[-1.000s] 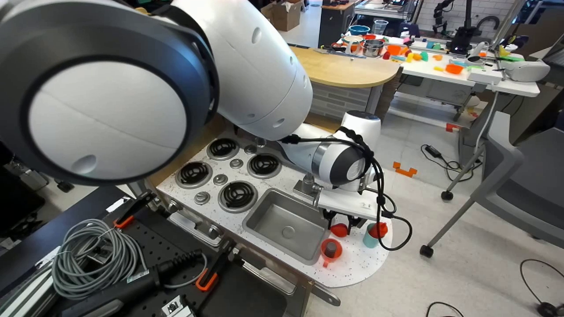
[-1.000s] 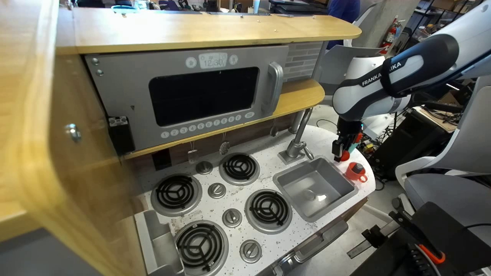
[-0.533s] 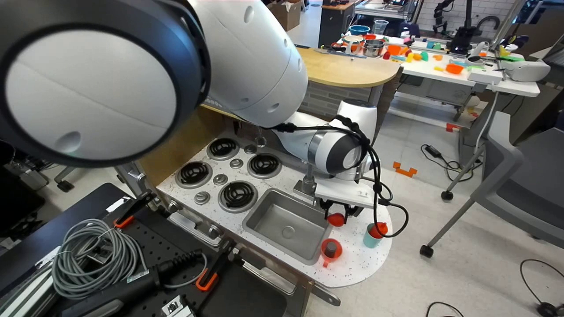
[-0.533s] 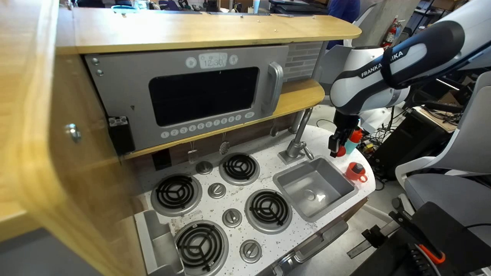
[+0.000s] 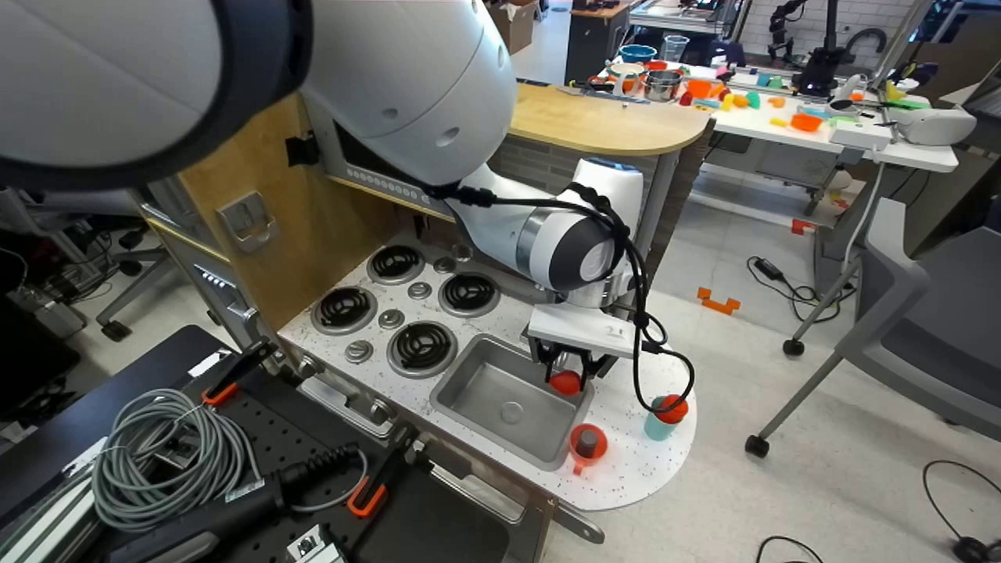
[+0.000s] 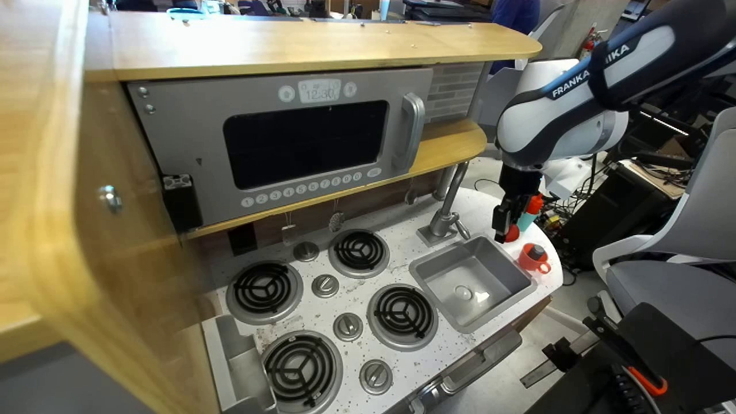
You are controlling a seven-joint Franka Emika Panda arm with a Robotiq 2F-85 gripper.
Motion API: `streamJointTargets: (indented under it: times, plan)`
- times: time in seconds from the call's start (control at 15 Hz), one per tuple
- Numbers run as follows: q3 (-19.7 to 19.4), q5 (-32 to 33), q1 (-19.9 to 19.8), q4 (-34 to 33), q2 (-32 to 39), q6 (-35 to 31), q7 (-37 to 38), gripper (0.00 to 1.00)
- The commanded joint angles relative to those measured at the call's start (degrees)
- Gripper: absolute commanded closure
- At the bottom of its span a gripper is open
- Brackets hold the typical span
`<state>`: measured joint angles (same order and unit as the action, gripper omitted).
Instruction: Put the orange thing near the orange cup in the sink
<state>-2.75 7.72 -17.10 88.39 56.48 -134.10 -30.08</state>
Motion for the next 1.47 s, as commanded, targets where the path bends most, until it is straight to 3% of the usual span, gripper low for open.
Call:
streamJointTargets:
  times: [0.0,0.6,1.0,1.4]
  plan:
    - [-0.9,1.0,-1.0,12.0,-8.2,-2.3,0.6,0.72]
    - [-1.5,5.1,3.9,27.4,-17.3,-12.8,1.9,0.72]
    - [-0.6,12.4,9.0,28.3,-15.6,-14.7,-0.8,0.72]
    - [0.2,16.5,8.5,27.4,-13.4,-15.4,-7.7,0.72]
